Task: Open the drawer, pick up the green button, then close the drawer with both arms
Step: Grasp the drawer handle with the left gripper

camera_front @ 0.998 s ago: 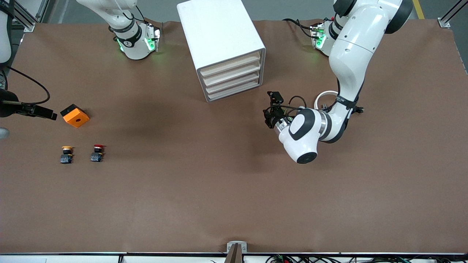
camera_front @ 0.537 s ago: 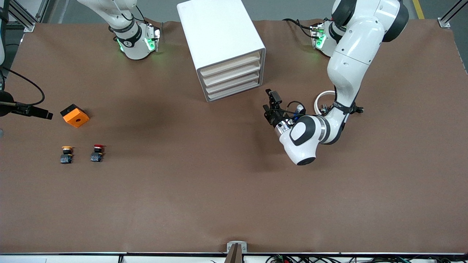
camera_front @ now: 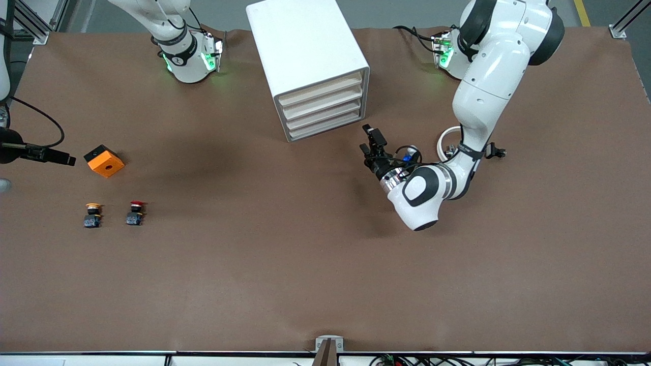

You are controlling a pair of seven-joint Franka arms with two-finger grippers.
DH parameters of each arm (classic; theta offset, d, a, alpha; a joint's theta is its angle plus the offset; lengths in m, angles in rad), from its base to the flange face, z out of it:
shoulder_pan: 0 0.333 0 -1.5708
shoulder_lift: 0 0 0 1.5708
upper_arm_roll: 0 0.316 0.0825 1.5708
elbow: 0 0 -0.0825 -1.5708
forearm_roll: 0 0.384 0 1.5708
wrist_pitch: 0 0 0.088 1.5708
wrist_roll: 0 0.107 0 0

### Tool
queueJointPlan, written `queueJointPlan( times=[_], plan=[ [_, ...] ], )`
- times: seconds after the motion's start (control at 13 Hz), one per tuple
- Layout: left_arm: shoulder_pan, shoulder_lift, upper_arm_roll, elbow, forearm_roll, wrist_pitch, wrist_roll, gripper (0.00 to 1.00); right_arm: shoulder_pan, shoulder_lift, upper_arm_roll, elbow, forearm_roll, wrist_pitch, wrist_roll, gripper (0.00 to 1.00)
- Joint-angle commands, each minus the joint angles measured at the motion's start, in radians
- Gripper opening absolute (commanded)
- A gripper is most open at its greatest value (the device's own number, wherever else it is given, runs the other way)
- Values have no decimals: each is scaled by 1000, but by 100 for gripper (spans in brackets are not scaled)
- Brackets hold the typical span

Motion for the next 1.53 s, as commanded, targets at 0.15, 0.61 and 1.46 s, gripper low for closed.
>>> queueJointPlan(
  times=[0.15,0.61,1.46],
  plan=[
    [-13,48,-2,22,-64,-19,-52,100,31,-25,19,-14,11,2,18,100],
    [-33,58,-2,16,-73,-19,-81,59,45,-25,20,-14,11,-3,54,100],
    [-104,58,1,-99,-53,-81,-91,53,126,-32,22,-14,13,-9,217,100]
  ],
)
